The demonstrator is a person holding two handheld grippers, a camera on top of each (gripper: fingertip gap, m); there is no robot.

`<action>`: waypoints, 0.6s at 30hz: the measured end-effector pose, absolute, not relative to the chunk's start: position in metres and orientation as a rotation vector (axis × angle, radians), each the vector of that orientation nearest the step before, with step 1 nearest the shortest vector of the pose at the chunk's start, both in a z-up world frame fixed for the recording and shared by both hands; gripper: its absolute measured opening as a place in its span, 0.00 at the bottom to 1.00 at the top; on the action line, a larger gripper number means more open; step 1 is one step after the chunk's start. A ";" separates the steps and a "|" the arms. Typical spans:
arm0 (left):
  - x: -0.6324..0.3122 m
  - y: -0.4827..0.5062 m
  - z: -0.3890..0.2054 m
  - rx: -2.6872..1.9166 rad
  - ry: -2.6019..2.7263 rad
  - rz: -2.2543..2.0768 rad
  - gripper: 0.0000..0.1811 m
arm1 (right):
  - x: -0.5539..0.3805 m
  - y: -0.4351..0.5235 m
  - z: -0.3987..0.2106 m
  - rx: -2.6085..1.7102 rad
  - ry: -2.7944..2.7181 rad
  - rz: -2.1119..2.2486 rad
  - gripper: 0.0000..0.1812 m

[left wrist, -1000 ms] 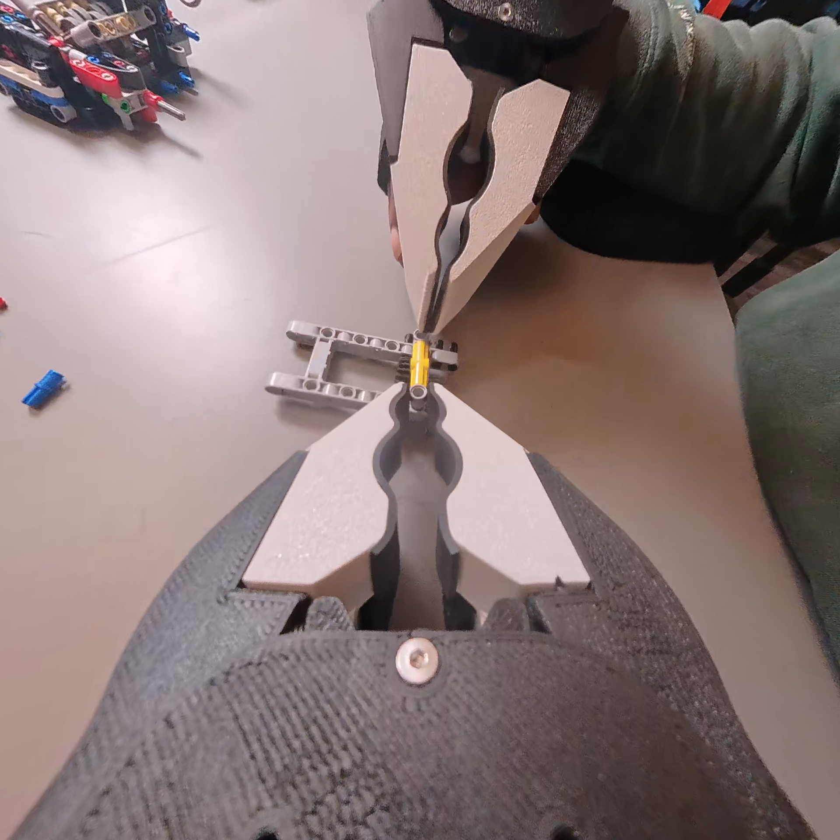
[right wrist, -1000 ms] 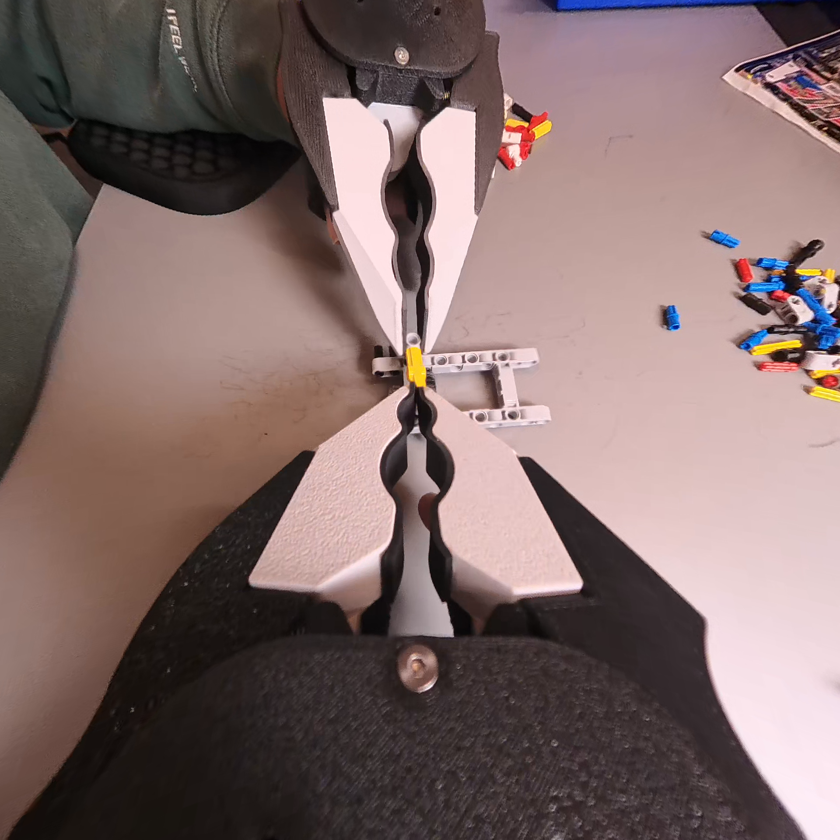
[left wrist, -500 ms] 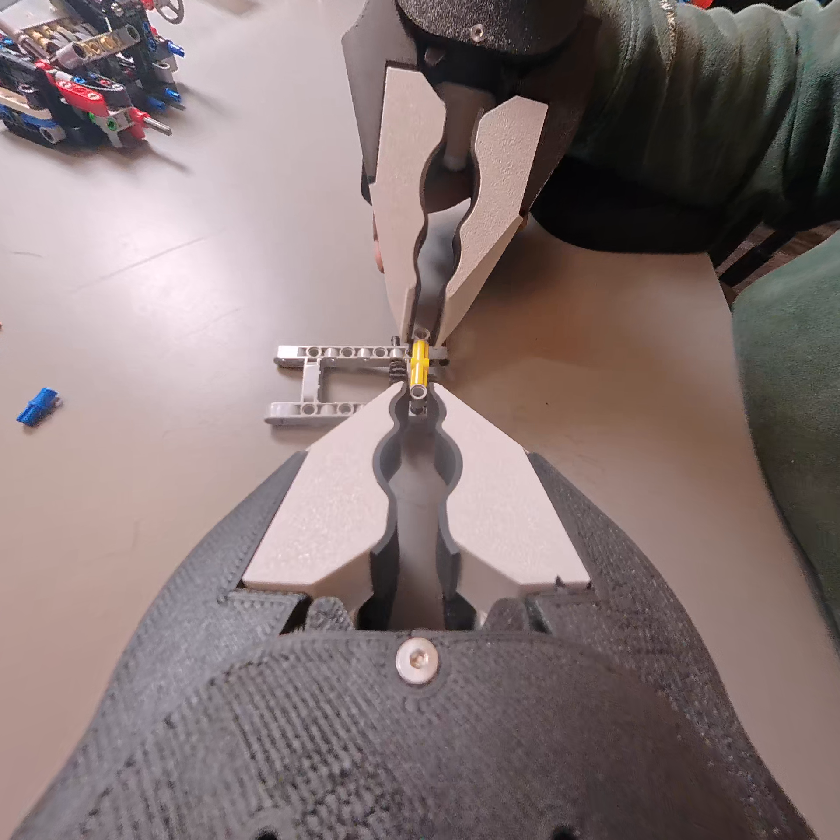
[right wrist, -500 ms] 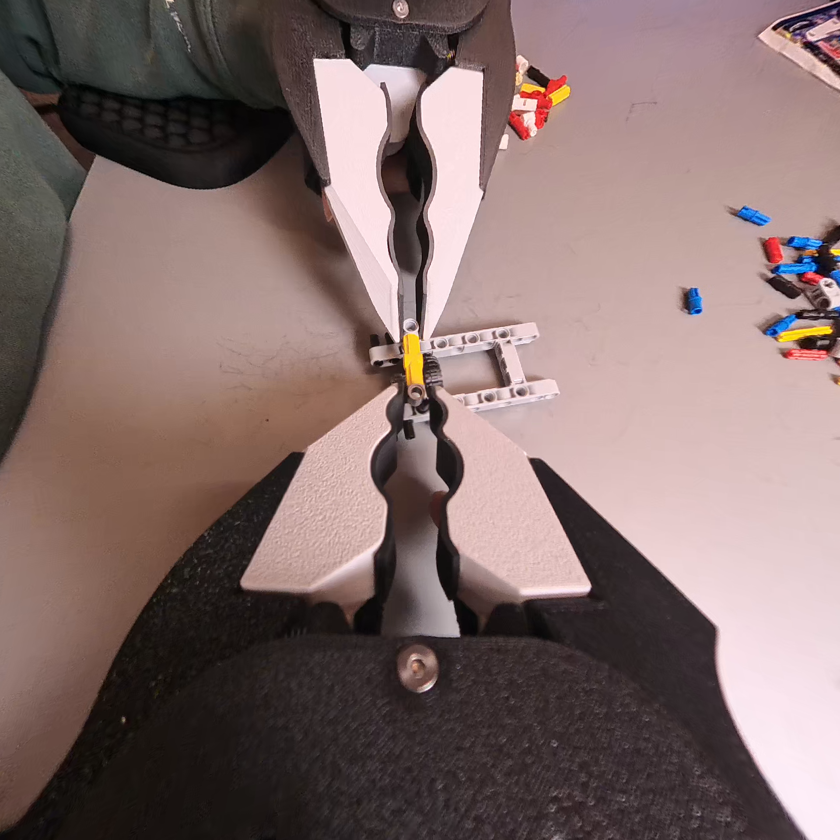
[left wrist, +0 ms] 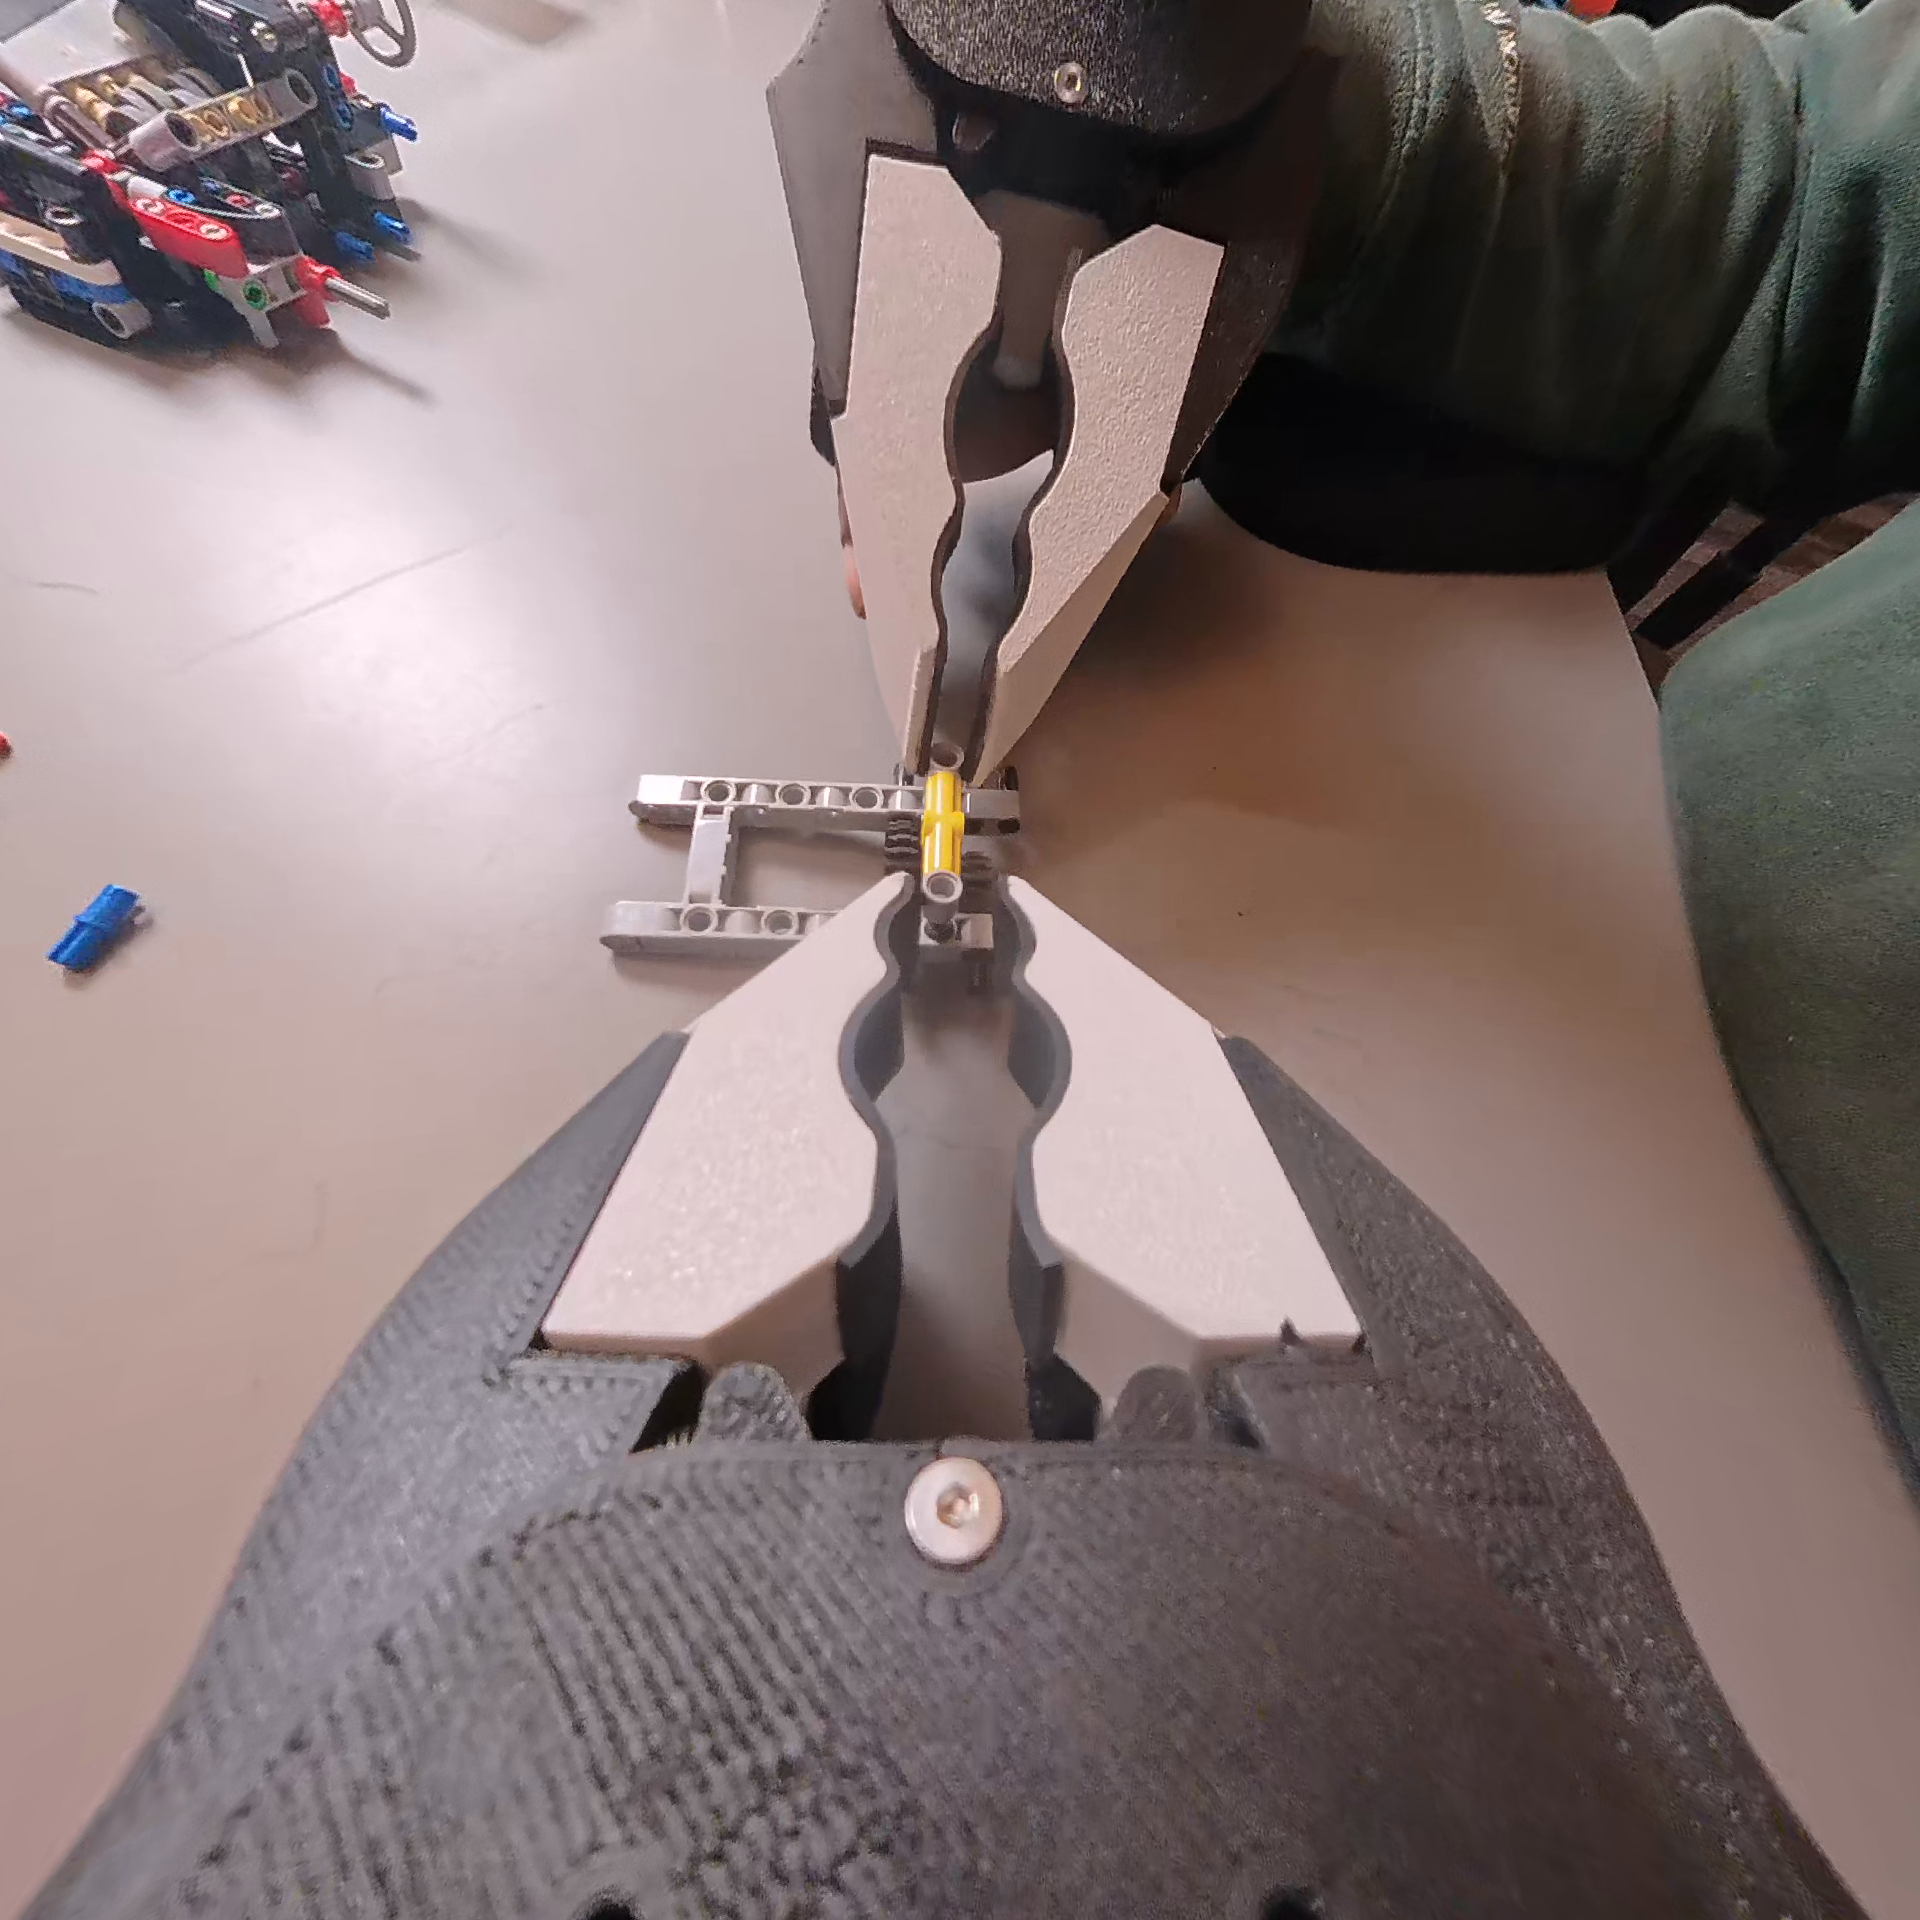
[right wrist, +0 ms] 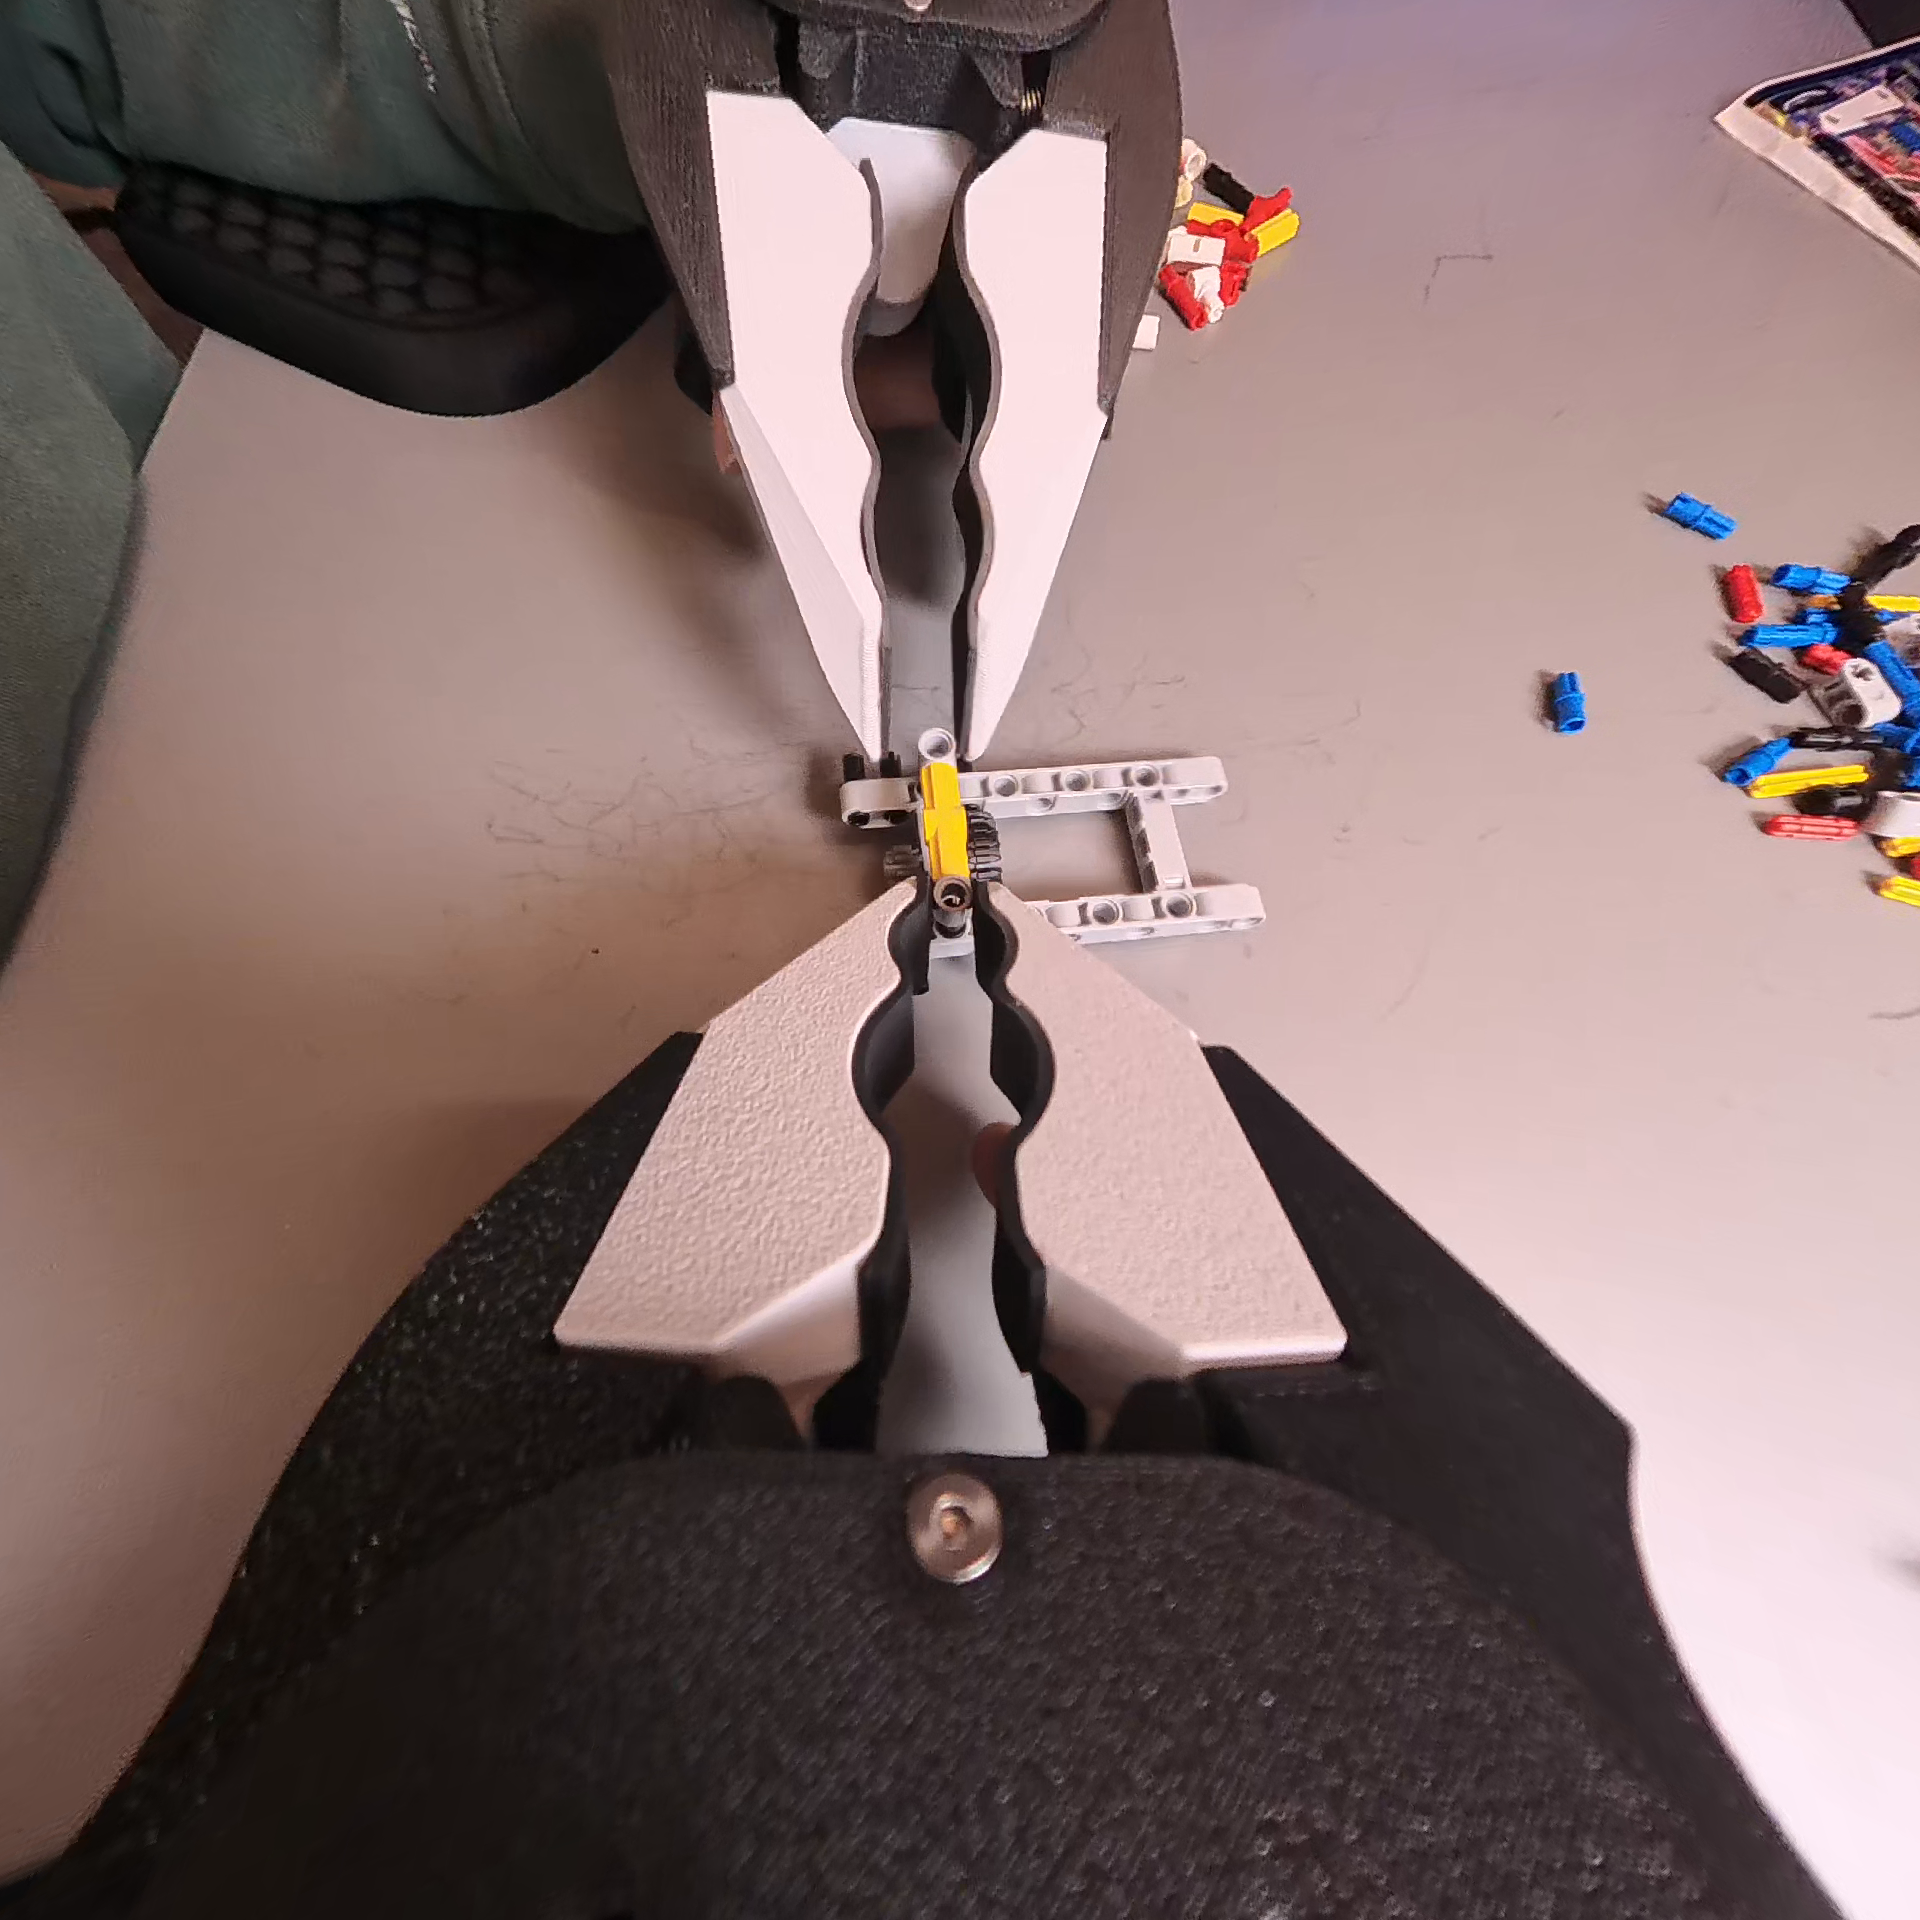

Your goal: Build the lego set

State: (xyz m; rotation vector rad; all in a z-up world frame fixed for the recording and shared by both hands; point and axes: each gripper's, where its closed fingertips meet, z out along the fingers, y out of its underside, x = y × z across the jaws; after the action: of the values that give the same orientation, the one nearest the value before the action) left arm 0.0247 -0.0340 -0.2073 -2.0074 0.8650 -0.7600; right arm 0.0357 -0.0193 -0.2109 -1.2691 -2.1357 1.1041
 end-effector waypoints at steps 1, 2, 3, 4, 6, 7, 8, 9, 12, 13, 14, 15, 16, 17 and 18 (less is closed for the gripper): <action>0.025 -0.034 -0.208 -2.011 0.868 -0.754 0.06 | 0.036 -0.019 -0.212 -1.266 -2.142 1.098 0.03; 0.025 -0.034 -0.209 -2.013 0.871 -0.748 0.04 | 0.036 -0.020 -0.212 -1.263 -2.148 1.098 0.03; 0.025 -0.034 -0.209 -2.014 0.874 -0.744 0.04 | 0.036 -0.021 -0.213 -1.260 -2.152 1.101 0.03; 0.026 -0.034 -0.209 -2.015 0.876 -0.739 0.03 | 0.036 -0.021 -0.213 -1.260 -2.152 1.100 0.03; 0.025 -0.034 -0.210 -2.017 0.879 -0.732 0.03 | 0.036 -0.022 -0.213 -1.258 -2.155 1.099 0.03; 0.025 -0.034 -0.210 -2.017 0.882 -0.731 0.03 | 0.036 -0.022 -0.213 -1.258 -2.155 1.099 0.03; 0.025 -0.035 -0.211 -2.019 0.889 -0.729 0.03 | 0.036 -0.022 -0.214 -1.257 -2.157 1.100 0.03; 0.025 -0.036 -0.211 -2.023 0.897 -0.723 0.03 | 0.036 -0.023 -0.214 -1.256 -2.160 1.099 0.03; 0.025 -0.037 -0.213 -2.024 0.926 -0.674 0.03 | 0.036 -0.024 -0.216 -1.247 -2.159 1.088 0.03; 0.025 -0.037 -0.213 -2.022 0.932 -0.655 0.03 | 0.036 -0.024 -0.216 -1.244 -2.157 1.082 0.03; 0.025 -0.037 -0.214 -2.018 0.937 -0.636 0.03 | 0.036 -0.024 -0.216 -1.237 -2.154 1.073 0.03; 0.025 -0.037 -0.214 -2.012 0.945 -0.615 0.03 | 0.036 -0.024 -0.216 -1.228 -2.151 1.064 0.03; 0.025 -0.037 -0.214 -2.005 0.957 -0.589 0.03 | 0.036 -0.024 -0.216 -1.216 -2.148 1.053 0.03; 0.025 -0.037 -0.214 -1.997 0.973 -0.560 0.03 | 0.036 -0.024 -0.216 -1.201 -2.145 1.041 0.03; 0.024 -0.037 -0.214 -1.987 0.989 -0.530 0.03 | 0.035 -0.024 -0.216 -1.184 -2.142 1.027 0.03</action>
State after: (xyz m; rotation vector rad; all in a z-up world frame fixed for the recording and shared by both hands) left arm 0.0244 -0.0372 -0.2141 -1.9875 0.9886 -0.5300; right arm 0.0353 -0.0239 -0.2158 -1.1844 -2.1423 1.0273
